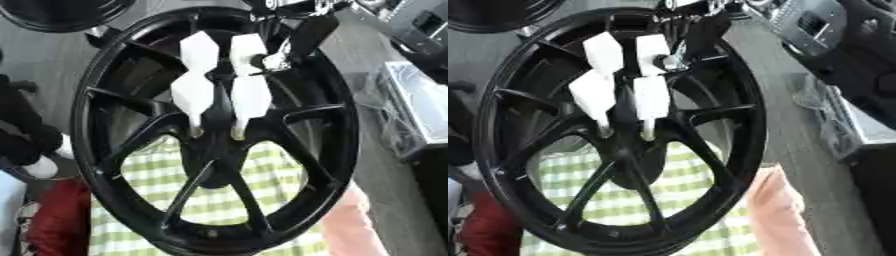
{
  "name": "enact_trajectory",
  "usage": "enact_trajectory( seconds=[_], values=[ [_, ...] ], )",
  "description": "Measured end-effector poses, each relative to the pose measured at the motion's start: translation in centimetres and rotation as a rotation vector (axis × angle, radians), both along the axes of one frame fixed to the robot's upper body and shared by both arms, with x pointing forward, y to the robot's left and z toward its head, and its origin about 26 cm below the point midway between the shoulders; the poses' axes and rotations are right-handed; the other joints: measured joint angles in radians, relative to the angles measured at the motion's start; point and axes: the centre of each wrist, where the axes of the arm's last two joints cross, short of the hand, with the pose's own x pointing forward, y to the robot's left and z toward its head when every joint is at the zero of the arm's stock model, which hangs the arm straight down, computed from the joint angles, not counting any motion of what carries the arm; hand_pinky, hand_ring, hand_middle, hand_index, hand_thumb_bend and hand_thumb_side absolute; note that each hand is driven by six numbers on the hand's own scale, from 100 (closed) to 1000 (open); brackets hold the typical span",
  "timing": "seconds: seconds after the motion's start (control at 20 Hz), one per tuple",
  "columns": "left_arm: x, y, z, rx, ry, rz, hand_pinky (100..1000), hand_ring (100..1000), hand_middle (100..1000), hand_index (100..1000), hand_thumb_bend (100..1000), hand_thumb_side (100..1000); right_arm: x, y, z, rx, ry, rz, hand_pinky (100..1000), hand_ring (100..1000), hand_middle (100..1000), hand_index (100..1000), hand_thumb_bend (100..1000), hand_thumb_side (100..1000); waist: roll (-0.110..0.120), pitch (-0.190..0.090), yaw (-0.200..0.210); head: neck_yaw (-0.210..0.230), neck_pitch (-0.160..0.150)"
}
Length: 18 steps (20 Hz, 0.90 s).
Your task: Pull the pin out of the wheel hub.
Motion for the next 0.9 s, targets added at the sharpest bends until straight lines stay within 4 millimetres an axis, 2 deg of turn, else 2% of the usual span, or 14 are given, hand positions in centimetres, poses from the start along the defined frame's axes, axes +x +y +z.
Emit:
enact_trajectory(
  seconds=[0.05,0.15,0.3,0.65,0.9],
  values=[
    [0.00,0.00,0.00,0.000,0.000,0.000,697,832,745,715,248,597,0.00,0.03,-0.01,-0.001,0.000,0.003,773,711,512,554,180,341,0.000,0.000,0.000,-0.001,0.000],
    [0.00,0.00,0.00,0.000,0.001,-0.001,697,832,744,715,248,599,0.00,0.09,-0.03,0.000,-0.001,0.008,759,686,482,509,171,276,0.000,0.000,0.000,-0.002,0.000],
    [0.00,-0.01,0.01,-0.002,0.003,-0.003,698,832,743,715,247,600,0.00,0.29,-0.11,0.014,-0.010,0.012,745,666,460,476,162,229,0.000,0.000,0.000,-0.004,0.000],
    [0.01,-0.01,0.01,-0.007,0.004,-0.008,698,832,743,716,246,603,0.04,0.34,-0.16,0.078,-0.028,-0.008,720,629,420,415,100,215,0.000,0.000,0.000,-0.007,0.000],
    [0.01,-0.01,0.01,-0.009,0.005,-0.009,699,832,744,716,244,605,-0.26,0.46,0.02,0.124,-0.044,-0.011,713,619,405,395,100,219,-0.002,0.000,0.000,-0.007,0.000]
  ],
)
